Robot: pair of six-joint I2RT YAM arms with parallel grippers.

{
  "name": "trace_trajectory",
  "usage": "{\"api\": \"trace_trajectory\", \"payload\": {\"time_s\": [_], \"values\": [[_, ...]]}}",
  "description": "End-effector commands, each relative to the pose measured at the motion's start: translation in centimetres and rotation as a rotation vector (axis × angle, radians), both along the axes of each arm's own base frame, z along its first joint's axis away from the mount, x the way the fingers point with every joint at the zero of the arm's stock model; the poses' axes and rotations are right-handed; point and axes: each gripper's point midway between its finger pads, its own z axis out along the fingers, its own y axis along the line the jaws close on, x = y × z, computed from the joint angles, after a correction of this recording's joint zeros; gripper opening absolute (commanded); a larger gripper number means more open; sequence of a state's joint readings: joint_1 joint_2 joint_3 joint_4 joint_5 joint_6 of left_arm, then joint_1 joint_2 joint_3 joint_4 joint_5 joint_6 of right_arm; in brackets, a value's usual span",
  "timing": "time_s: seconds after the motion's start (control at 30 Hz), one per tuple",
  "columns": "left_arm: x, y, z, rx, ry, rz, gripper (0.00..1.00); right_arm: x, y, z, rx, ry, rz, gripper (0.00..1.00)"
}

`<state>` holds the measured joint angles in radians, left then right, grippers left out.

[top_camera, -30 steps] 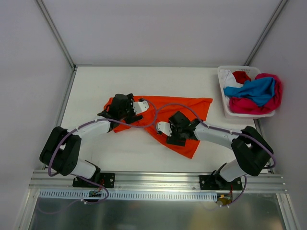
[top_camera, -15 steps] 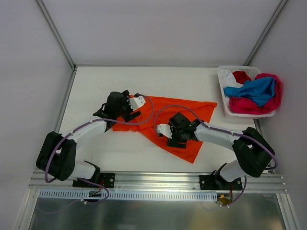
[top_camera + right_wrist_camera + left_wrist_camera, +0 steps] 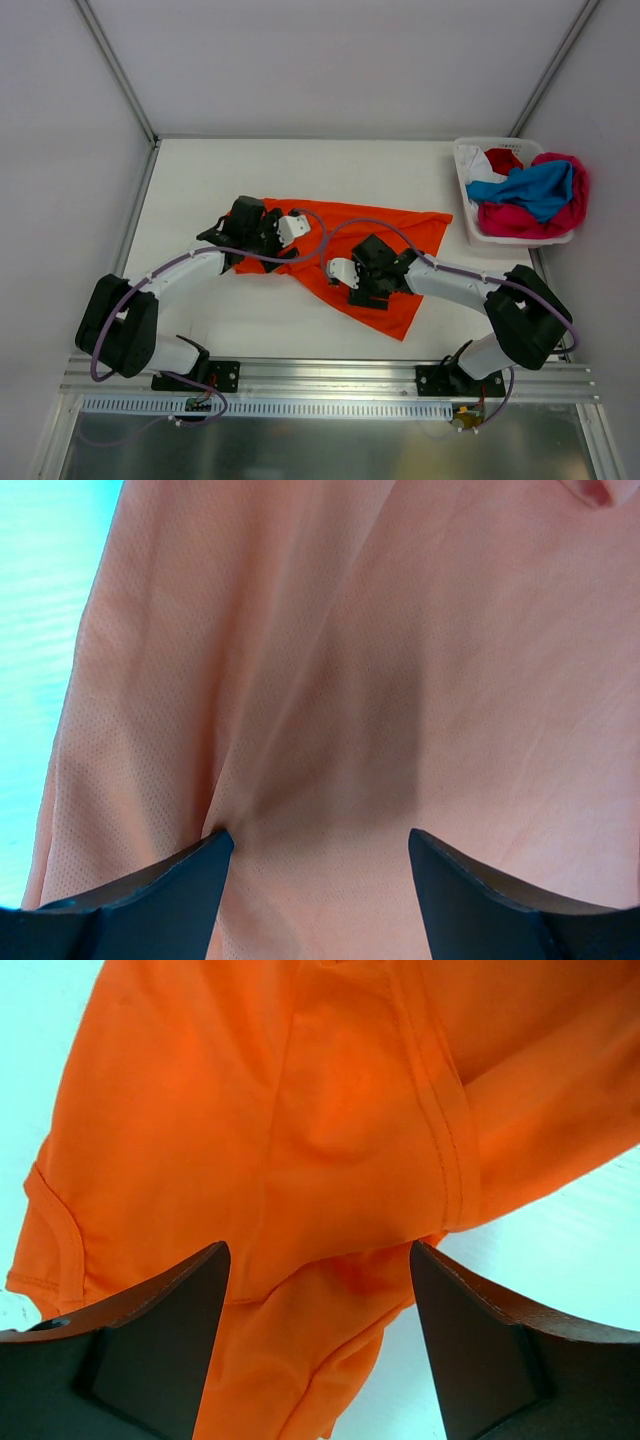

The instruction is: Fold and stack the t-shirts

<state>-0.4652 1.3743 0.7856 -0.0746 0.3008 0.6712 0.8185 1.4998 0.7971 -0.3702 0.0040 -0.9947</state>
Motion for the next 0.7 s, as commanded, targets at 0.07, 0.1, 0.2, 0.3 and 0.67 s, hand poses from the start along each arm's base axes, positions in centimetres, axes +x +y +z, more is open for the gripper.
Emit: {"api": "trace_trajectory", "payload": {"time_s": [0.07, 0.1, 0.2, 0.3, 0.67], "values": [[-1.2, -0.3, 0.5, 0.002, 0.057, -0.043, 0.72, -3.1, -3.7, -2.6, -0.165, 0.125, -0.024, 0.77], [-1.2, -0.3, 0.1, 0.011, 0.067, -0.043, 0.72, -3.0, -3.5, -2.5, -0.163, 0.122, -0.024, 0.77], [-1.2, -0.2, -0.7, 0.019, 0.091, -0.036, 0.71, -2.8, -3.5, -2.5, -0.161, 0.118, -0.030, 0.77], [-1.0, -0.5, -1.3, 0.019, 0.106, -0.033, 0.69, -2.8, -3.6, -2.5, -0.166, 0.114, -0.031, 0.77], [2.3, -1.3, 0.3, -0.028, -0.019, 0.015, 0.66, -2.8, -3.9, -2.7, -0.173, 0.106, -0.038, 0.76]]}}
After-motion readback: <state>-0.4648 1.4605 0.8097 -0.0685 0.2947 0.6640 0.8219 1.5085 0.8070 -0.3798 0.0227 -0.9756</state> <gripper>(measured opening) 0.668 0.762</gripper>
